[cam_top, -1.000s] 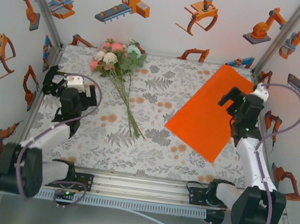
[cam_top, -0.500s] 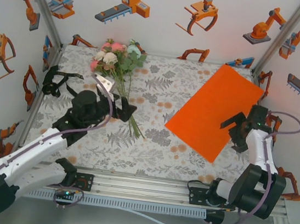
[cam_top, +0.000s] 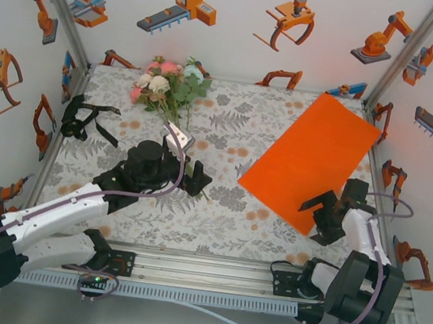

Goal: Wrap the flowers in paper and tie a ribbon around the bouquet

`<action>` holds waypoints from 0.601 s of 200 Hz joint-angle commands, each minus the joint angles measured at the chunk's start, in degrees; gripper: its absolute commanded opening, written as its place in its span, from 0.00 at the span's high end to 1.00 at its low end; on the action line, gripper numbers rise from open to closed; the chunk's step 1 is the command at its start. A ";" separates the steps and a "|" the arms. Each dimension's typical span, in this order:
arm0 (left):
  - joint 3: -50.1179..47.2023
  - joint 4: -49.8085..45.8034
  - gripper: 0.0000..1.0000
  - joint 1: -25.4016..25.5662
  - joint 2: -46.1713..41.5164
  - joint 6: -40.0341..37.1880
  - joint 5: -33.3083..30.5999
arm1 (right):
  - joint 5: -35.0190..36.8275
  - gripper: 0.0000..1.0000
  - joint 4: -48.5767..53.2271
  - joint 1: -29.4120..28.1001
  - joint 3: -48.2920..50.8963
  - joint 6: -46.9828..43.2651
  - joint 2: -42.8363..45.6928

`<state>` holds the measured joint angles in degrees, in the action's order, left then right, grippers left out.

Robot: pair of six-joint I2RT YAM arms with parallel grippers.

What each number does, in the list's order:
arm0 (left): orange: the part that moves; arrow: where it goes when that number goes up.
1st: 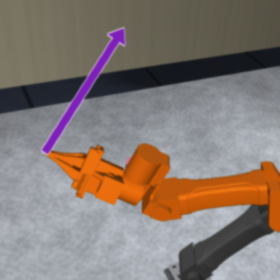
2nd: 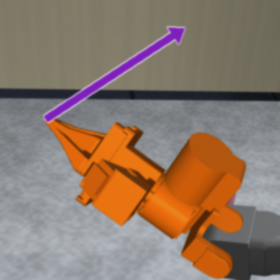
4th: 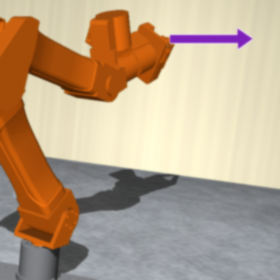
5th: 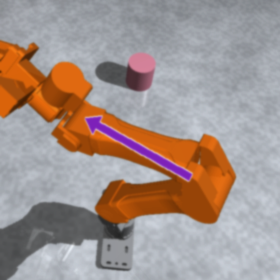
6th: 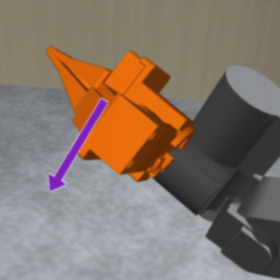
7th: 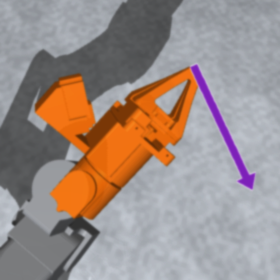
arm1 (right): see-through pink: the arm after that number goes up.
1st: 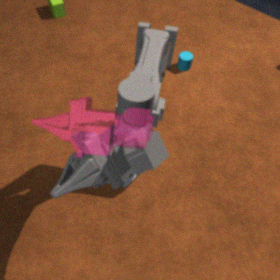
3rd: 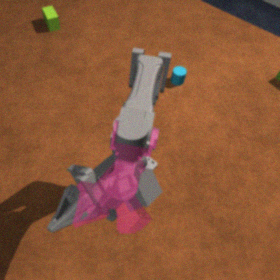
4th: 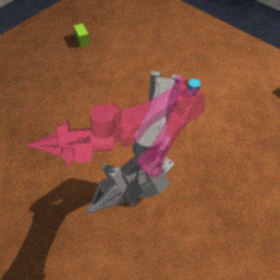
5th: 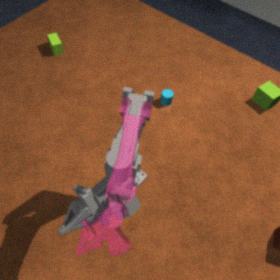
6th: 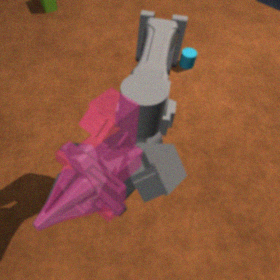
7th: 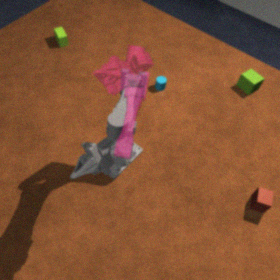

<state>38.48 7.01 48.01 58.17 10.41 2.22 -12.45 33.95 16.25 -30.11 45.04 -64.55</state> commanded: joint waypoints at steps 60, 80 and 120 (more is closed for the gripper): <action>2.29 -0.04 0.03 0.84 1.29 -0.22 -2.95 | -1.34 0.37 -1.22 -0.98 -0.01 2.57 2.04; 3.28 -0.34 0.03 1.03 2.61 -0.35 -2.75 | -3.79 0.55 -3.76 -1.05 0.71 3.38 1.38; 3.91 -1.49 0.03 1.39 3.57 -1.01 -3.67 | -5.24 0.85 -5.58 -1.12 1.37 3.46 -0.08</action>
<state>40.77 5.96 49.04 61.84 10.33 -0.54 -16.47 29.50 15.55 -29.56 48.10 -64.53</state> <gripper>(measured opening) 0.968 0.177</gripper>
